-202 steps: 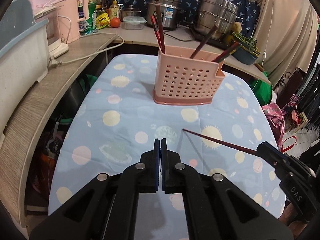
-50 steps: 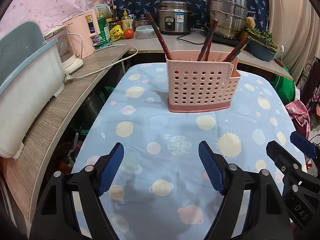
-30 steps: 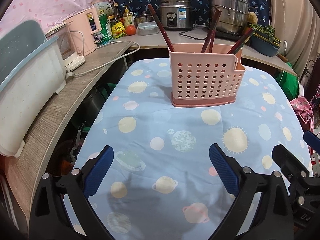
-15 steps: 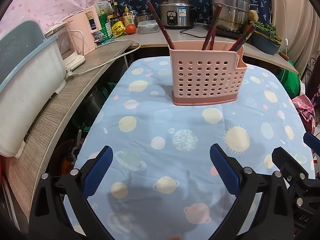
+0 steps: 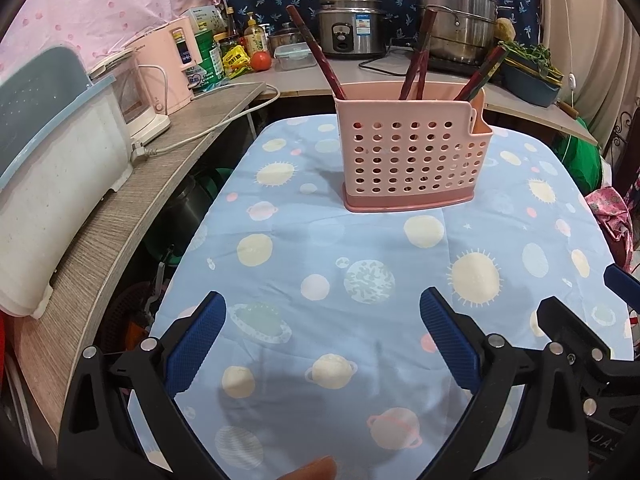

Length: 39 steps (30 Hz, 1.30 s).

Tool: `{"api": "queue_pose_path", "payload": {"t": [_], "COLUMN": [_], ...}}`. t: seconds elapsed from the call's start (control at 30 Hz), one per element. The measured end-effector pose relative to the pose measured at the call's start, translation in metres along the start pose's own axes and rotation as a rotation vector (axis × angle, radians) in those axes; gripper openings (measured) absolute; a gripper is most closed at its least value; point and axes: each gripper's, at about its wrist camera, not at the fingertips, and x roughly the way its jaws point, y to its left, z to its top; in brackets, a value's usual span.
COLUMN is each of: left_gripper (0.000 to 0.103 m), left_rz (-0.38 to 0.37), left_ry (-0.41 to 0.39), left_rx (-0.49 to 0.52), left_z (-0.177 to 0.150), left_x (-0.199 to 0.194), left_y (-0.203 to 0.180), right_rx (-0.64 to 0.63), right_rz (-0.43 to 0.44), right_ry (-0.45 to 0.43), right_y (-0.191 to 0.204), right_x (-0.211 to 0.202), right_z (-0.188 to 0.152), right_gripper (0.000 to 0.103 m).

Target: Organize utensils

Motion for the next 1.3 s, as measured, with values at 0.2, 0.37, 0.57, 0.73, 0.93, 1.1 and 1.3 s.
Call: {"api": "queue_pose_path", "payload": {"t": [0.2,0.37,0.57,0.73,0.93,1.1,1.3], "left_gripper": [0.093,0.093,0.093,0.093,0.093,0.093,0.093], "left_rz": [0.0,0.003,0.005,0.007,0.006,0.011,0.028], "left_ry": [-0.001,-0.001,0.002,0.002,0.0,-0.001,0.003], "left_rx": [0.0,0.001,-0.005,-0.006,-0.005,-0.001,-0.02], "left_z": [-0.0001,-0.0004,-0.001,-0.0007,-0.0009,-0.0001,-0.0001], "left_x": [0.0001,0.0001,-0.0008,-0.001,-0.0014,-0.0013,-0.0002], "left_y": [-0.0003,-0.0004,0.001,0.0019,0.002,0.0017,0.0036], "right_rx": [0.0,-0.002,-0.009,-0.01,-0.008,-0.009,-0.007], "right_rz": [0.0,-0.001,-0.005,-0.005,-0.007,-0.009,-0.014], "right_ry": [0.0,0.001,0.001,0.0,-0.001,0.002,-0.001], "right_y": [-0.0007,-0.001,0.0015,0.0017,0.0016,0.0019,0.0014], "right_x": [-0.0002,0.0009,0.0022,0.0022,0.0021,0.0022,0.0012], "right_z": [-0.0001,-0.0002,-0.0003,-0.0001,-0.0002,-0.0002,-0.0004], "right_gripper": [0.096,0.096,0.096,0.096,0.096,0.096,0.096]}}
